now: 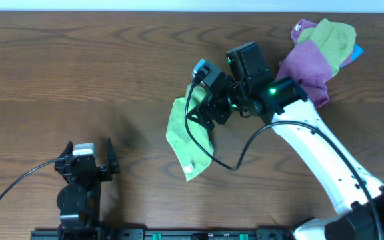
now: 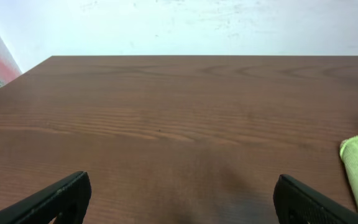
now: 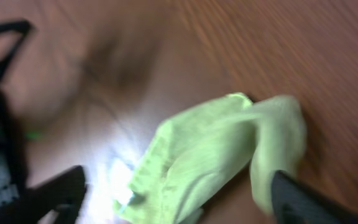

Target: Fold the cloth

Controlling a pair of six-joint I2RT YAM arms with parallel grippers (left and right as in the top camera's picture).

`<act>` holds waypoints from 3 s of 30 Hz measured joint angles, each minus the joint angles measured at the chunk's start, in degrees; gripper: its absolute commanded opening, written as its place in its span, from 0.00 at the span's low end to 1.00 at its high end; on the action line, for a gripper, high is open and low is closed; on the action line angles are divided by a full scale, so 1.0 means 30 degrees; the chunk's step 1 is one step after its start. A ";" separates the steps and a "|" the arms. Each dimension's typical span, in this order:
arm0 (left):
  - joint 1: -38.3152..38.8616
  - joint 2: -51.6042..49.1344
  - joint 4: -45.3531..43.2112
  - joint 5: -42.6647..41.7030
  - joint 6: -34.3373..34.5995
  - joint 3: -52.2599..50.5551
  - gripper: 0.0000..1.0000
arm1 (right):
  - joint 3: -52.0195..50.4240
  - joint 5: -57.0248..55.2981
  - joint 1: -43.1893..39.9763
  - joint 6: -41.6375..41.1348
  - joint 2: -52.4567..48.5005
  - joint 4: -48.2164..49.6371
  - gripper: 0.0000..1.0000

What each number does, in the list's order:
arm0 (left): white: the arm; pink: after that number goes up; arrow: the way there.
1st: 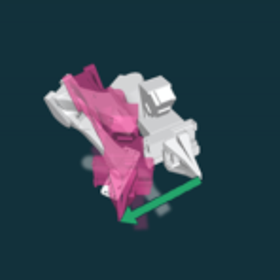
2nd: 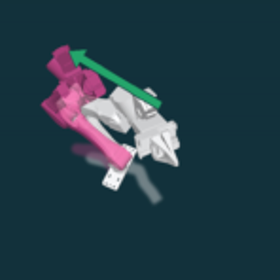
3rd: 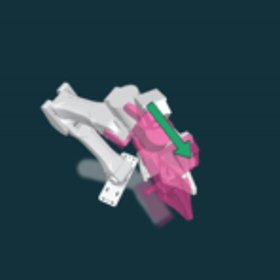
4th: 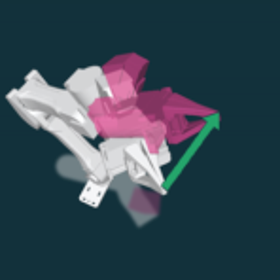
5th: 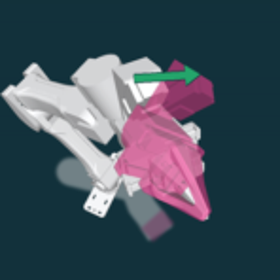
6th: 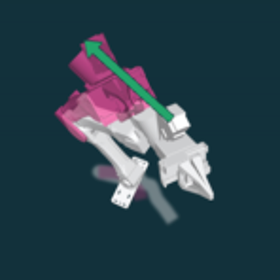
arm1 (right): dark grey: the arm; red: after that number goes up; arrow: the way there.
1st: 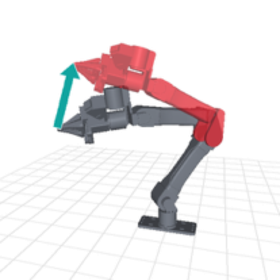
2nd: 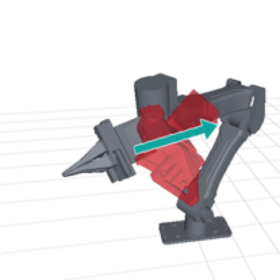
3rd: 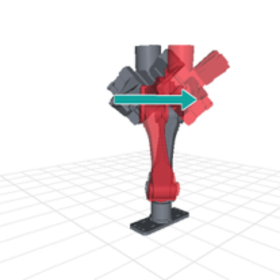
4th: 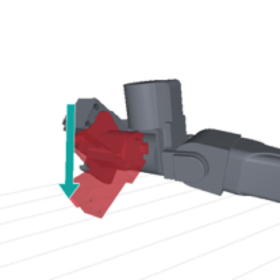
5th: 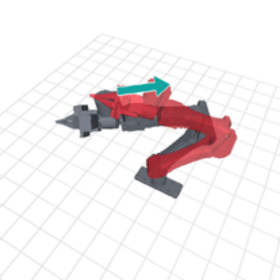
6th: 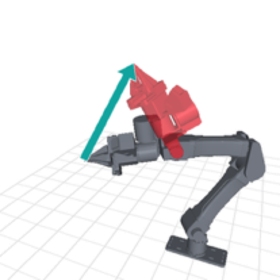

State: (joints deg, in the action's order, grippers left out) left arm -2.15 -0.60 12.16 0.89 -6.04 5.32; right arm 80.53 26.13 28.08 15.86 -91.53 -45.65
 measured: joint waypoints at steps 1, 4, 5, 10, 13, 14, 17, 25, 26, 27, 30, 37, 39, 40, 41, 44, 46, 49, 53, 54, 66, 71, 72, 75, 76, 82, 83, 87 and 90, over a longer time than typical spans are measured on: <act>0.0000 0.0000 0.0007 0.0000 0.0000 0.0000 0.95 | 0.0000 -0.0423 0.0000 0.0007 -0.0087 -0.0007 0.99; 0.0000 0.0000 0.0000 0.0000 0.0000 0.0000 0.95 | 0.0000 -0.1792 -0.0007 0.0007 -0.0189 0.0000 0.99; 0.0000 0.0000 0.0000 0.0000 0.0000 0.0000 0.95 | 0.0000 -0.2106 -0.0044 0.0007 -0.0189 0.0000 0.99; 0.0000 0.0000 0.0000 0.0000 0.0000 0.0000 0.95 | 0.0000 -0.3271 -0.0073 0.0007 -0.0189 -0.0240 0.99; 0.0000 0.0000 0.0000 0.0000 0.0000 0.0000 0.96 | 0.0000 -0.3468 -0.0066 0.0007 -0.0189 -0.0466 0.99; 0.0000 0.0000 0.0000 0.0000 0.0000 0.0000 0.95 | 0.0000 -0.3504 -0.0066 0.0007 -0.0189 -0.0532 0.99; 0.0000 0.0000 0.0000 0.0000 0.0000 0.0000 0.95 | 0.0000 -0.3519 -0.0066 -0.0066 -0.0189 -0.0648 0.99; 0.0000 0.0000 0.0000 0.0000 0.0000 0.0000 0.95 | 0.0000 -0.3526 -0.0066 -0.0080 -0.0189 -0.1027 0.99; 0.0000 0.0000 0.0007 0.0000 0.0000 0.0000 0.95 | 0.0000 -0.3526 -0.0066 -0.0080 -0.0189 -0.1078 0.99; 0.0000 0.0000 0.0000 0.0000 0.0000 0.0000 0.95 | 0.0000 -0.3526 -0.0066 -0.0087 -0.0189 -0.1137 0.99; 0.0000 0.0000 0.0000 0.0000 0.0000 0.0000 0.95 | 0.0000 -0.3534 -0.0066 -0.0095 -0.0189 -0.1668 0.99; 0.0000 0.0000 0.0000 0.0000 0.0000 0.0000 0.95 | 0.0000 -0.3585 -0.0066 -0.0138 -0.0189 -0.3708 0.99; 0.0000 0.0000 0.0000 0.0000 0.0000 0.0000 0.95 | 0.0000 -0.3592 -0.0066 -0.0146 -0.0189 -0.4153 0.99; 0.0000 0.0000 0.0000 0.0000 0.0000 0.0000 0.95 | 0.0000 -0.3585 -0.0066 -0.0146 -0.0189 -0.4240 0.99; 0.0000 0.0000 0.0000 0.0000 0.0000 0.0000 0.95 | 0.0000 -0.3585 -0.0066 -0.0146 -0.0189 -0.4335 0.99; 0.0000 0.0000 0.0000 0.0000 0.0000 0.0000 0.95 | 0.0000 -0.3592 -0.0066 -0.0146 -0.0189 -0.4422 0.99; 0.0000 0.0000 0.0000 0.0000 0.0000 0.0000 0.95 | 0.0000 -0.3599 -0.0066 -0.0153 -0.0189 -0.4269 0.99; 0.0000 0.0000 0.0000 0.0000 0.0000 0.0000 0.95 | 0.0000 -0.3570 -0.0066 -0.0153 -0.0189 -0.3679 0.99; 0.0000 0.0000 0.0000 0.0000 0.0000 0.0000 0.95 | 0.0000 -0.3395 -0.0066 -0.0146 -0.0189 -0.2331 0.99; 0.0000 0.0000 0.0000 0.0000 0.0000 0.0000 0.95 | 0.0000 -0.3351 -0.0066 -0.0153 -0.0189 -0.1749 0.99; 0.0000 0.0000 0.0000 0.0000 0.0000 0.0000 0.95 | 0.0000 -0.6062 -0.0066 0.1188 0.0058 0.1734 0.99; 0.0000 0.0000 0.0000 0.0000 0.0000 0.0000 0.95 | 0.0000 -0.7737 -0.0474 0.1945 0.2608 0.0415 0.99; 0.0000 0.0000 0.0000 0.0000 0.0000 0.0000 0.96 | -0.0029 -0.7883 -0.0918 0.2033 0.3577 0.0189 0.99; 0.0000 0.0000 0.0007 0.0000 0.0000 0.0000 0.95 | -0.0874 -0.7912 -0.2514 0.2149 0.5829 0.0561 0.95; 0.0000 0.0000 0.0000 0.0000 0.0000 0.0000 0.95 | -0.1486 -0.7832 -0.3104 0.2171 0.6550 0.0794 0.94; 0.0000 0.0000 0.0007 0.0000 0.0000 0.0000 0.95 | -0.5421 -0.6914 -0.4830 0.1537 0.9362 0.1953 0.92; 0.0000 0.0000 0.0007 0.0000 0.0000 0.0000 0.95 | -0.5799 -0.6805 -0.4860 0.1399 0.9704 0.1923 0.93; 0.0000 0.0000 0.0000 0.0000 0.0000 0.0000 0.95 | -0.7424 -0.6492 -0.4860 0.0539 1.1897 0.2055 0.97; 0.0000 0.0000 0.0007 0.0000 0.0000 0.0000 0.95 | -0.8386 -0.6572 -0.4860 -0.0539 1.3741 0.2047 0.99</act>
State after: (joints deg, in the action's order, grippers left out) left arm -2.15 -0.60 12.19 0.89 -6.04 5.32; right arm 55.37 6.42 13.50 14.24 -50.30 -39.51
